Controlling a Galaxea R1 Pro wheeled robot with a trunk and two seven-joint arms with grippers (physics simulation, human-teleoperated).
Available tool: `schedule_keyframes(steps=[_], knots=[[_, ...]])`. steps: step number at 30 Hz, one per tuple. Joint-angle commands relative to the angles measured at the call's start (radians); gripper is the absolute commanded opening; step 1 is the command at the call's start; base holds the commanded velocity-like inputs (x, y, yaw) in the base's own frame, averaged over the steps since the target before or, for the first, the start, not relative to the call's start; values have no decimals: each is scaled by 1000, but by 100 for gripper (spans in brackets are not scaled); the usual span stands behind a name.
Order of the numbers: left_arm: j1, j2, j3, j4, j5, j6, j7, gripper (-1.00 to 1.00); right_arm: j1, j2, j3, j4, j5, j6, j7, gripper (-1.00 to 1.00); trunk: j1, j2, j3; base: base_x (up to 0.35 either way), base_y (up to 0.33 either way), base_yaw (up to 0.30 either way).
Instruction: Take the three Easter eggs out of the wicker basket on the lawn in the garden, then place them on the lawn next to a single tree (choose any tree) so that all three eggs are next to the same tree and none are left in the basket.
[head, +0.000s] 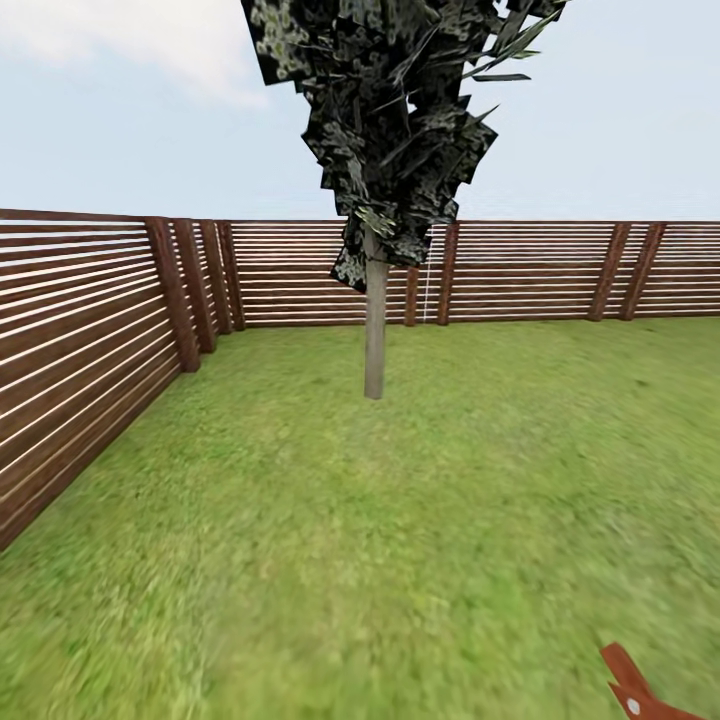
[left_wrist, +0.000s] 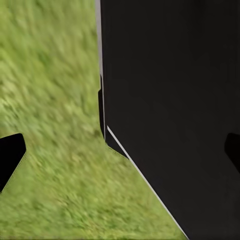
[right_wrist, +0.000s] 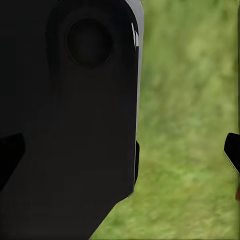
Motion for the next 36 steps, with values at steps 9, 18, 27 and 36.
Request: schedule_keyframes(steps=[9,18,27,36], knots=[[1,0,0,-2,0,-1,0,100,-1,0,1,2,1,-1,0,100,1,0,-1,336,0,0],[1,0,0,-2,0,-1,0,100,-1,0,2,3,1,1,0,100,1,0,-1,336,0,0],[1,0,0,-2,0,-1,0,100,-1,0,2,3,1,1,0,100,1,0,-1,336,0,0],[1,0,0,-2,0,-1,0,100,-1,0,2,2,1,1,0,100,1,0,-1,336,0,0]])
